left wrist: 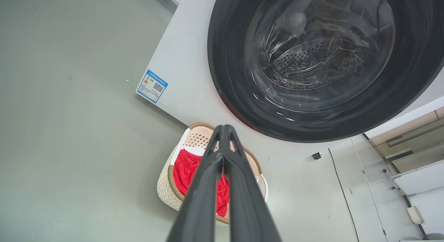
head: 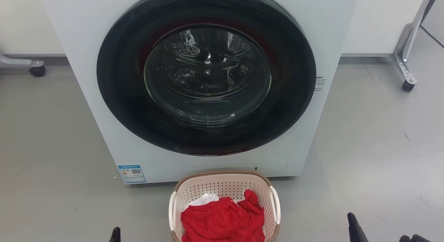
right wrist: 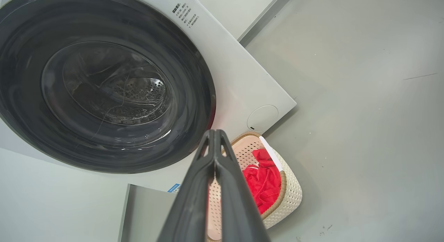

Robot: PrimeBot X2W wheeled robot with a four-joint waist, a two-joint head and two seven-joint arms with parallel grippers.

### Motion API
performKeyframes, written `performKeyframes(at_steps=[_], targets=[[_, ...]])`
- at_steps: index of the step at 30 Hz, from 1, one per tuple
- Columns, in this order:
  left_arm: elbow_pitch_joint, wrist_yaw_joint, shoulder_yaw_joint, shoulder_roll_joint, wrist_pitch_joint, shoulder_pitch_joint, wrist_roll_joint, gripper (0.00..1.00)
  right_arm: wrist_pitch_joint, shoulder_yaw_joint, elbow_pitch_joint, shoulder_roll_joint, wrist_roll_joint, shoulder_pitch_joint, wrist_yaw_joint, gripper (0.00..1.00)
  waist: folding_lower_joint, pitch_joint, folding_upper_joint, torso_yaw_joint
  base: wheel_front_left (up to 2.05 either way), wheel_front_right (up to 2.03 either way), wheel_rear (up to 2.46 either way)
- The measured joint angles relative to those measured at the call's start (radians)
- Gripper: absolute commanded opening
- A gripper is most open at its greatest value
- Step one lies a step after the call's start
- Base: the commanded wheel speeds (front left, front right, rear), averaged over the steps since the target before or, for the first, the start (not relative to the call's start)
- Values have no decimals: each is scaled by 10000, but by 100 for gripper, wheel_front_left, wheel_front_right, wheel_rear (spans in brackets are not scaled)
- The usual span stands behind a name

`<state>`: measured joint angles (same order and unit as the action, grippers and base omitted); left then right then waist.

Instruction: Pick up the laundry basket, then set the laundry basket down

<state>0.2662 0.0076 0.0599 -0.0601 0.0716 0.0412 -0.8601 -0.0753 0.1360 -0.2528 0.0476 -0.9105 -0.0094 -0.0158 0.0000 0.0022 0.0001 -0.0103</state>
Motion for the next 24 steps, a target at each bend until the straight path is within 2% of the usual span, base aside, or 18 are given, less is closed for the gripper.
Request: performKeyframes(at_steps=[24], targets=[[150, -616, -692, 67, -851, -514, -3352, 0, 844, -1220, -203, -17, -3137, -299, 616, 0, 0, -2, 0, 48, 0, 0, 0]])
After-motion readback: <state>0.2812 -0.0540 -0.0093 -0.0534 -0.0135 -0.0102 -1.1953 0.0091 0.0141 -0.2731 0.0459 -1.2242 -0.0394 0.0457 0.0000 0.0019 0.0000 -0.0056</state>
